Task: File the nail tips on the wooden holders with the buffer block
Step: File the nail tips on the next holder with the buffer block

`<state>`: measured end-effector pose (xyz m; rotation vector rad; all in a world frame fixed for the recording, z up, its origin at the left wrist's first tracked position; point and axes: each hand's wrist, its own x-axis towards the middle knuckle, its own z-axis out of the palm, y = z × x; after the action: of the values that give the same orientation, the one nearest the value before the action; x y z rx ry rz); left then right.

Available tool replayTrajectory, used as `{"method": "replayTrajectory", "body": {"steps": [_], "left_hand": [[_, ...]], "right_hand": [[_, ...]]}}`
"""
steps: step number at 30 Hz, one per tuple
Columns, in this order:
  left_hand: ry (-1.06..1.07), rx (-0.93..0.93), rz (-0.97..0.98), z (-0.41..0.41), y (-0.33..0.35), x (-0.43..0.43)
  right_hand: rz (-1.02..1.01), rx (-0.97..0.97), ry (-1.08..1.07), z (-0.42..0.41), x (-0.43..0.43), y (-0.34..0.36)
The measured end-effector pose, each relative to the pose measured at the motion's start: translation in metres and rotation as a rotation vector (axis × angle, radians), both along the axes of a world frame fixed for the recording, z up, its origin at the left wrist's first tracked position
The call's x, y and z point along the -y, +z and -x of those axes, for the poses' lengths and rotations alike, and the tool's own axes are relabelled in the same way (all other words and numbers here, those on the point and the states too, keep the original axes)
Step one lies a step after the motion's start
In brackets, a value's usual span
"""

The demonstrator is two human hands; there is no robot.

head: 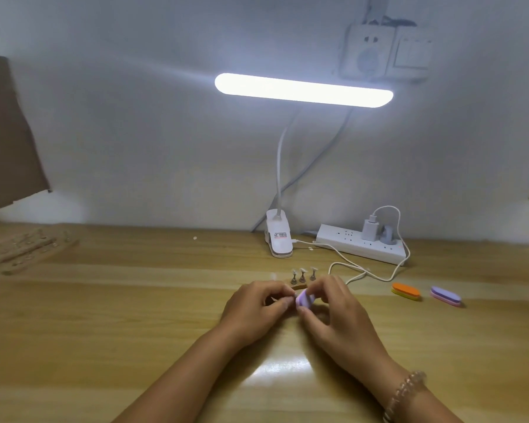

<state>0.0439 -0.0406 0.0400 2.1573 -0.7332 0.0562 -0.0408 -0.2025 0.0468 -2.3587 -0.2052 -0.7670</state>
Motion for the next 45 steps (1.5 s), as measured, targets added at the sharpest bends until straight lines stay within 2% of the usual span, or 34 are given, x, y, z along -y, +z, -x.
{"method": "replayTrajectory", "body": {"steps": [2, 5, 10, 13, 18, 22, 28, 30, 34, 39, 42, 45], "left_hand": [[-0.018, 0.014, -0.012, 0.0, -0.001, 0.0], [-0.054, 0.013, -0.004, 0.001, 0.0, 0.0], [-0.045, 0.017, -0.012, -0.001, -0.002, 0.0], [-0.068, 0.013, 0.001, -0.001, -0.003, -0.001], [-0.048, 0.012, -0.027, -0.003, -0.003, 0.0], [-0.062, 0.0, -0.013, -0.002, -0.003, -0.001], [-0.061, -0.029, -0.007, 0.003, 0.002, 0.002], [-0.053, -0.032, 0.002, 0.004, 0.002, 0.002], [-0.04, -0.008, -0.024, 0.005, 0.001, 0.0], [-0.052, 0.047, -0.068, 0.004, 0.0, 0.001], [-0.072, 0.03, -0.022, 0.002, 0.0, 0.001], [-0.074, 0.014, -0.007, 0.002, 0.0, 0.0]], "right_hand": [[0.013, 0.022, -0.05, 0.0, 0.001, 0.002], [0.114, 0.06, 0.044, 0.003, -0.002, 0.001], [0.058, 0.053, -0.062, -0.001, 0.002, 0.002], [0.16, 0.065, 0.047, 0.003, -0.001, 0.001], [0.045, 0.026, -0.047, -0.003, 0.005, 0.002], [0.156, 0.057, 0.075, 0.003, -0.002, 0.0], [-0.249, -0.031, -0.162, -0.008, 0.015, 0.001], [-0.195, 0.021, -0.107, -0.002, 0.011, 0.003], [0.086, 0.088, 0.1, 0.005, -0.004, 0.004], [0.069, 0.087, -0.017, 0.0, 0.002, 0.004], [0.193, 0.12, 0.072, 0.004, -0.003, 0.003], [0.117, 0.097, 0.086, 0.004, -0.003, 0.003]]}}
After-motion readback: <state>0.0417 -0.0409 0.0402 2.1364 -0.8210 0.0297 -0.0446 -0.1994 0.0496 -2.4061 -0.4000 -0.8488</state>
